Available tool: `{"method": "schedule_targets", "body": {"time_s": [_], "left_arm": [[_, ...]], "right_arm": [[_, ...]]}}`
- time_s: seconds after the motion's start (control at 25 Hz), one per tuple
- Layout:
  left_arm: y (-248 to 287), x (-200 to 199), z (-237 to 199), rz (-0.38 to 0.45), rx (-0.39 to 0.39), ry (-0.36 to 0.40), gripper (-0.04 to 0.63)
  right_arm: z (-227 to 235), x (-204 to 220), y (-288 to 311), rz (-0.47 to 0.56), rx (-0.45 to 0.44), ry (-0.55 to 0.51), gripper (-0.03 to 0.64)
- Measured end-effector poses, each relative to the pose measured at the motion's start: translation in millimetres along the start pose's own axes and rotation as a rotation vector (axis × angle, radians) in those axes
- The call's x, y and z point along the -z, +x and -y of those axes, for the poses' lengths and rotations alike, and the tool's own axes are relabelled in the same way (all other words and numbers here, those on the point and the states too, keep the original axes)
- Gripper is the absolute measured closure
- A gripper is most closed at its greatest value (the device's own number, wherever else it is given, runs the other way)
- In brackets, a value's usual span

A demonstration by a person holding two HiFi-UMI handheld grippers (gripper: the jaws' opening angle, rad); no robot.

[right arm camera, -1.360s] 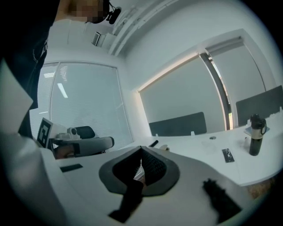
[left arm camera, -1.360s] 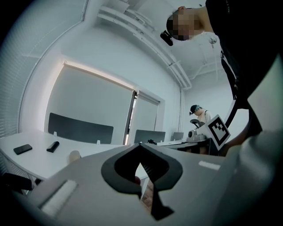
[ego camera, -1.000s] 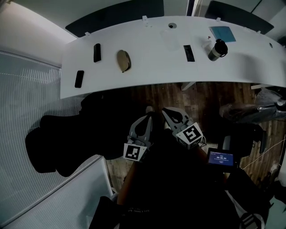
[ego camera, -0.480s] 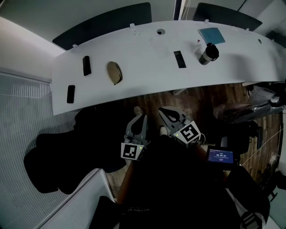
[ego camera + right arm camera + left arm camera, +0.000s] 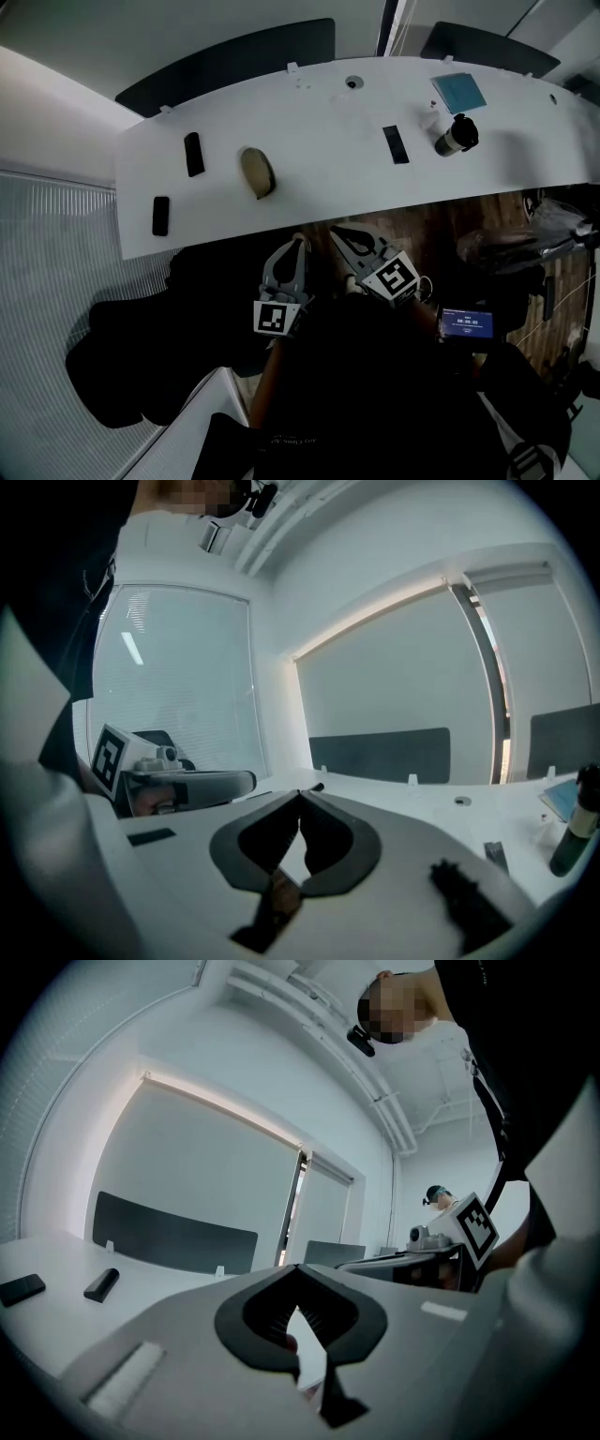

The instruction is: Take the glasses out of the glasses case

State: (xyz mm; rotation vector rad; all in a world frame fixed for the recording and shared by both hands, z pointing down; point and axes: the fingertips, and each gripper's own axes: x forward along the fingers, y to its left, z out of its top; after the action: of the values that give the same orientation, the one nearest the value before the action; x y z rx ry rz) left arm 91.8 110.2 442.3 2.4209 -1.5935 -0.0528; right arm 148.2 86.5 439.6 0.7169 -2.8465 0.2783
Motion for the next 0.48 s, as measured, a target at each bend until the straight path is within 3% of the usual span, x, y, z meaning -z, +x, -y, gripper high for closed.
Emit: {"method": "schedule_targets", "body": {"time_s": [0.48], "left_arm": [[13.9, -21.9, -115.7, -0.03, -0.039, -0.04, 0.588]], "right_arm": [[-2.8, -34.9, 118.2, -0.055, -0.049, -0.018, 0.609]]}}
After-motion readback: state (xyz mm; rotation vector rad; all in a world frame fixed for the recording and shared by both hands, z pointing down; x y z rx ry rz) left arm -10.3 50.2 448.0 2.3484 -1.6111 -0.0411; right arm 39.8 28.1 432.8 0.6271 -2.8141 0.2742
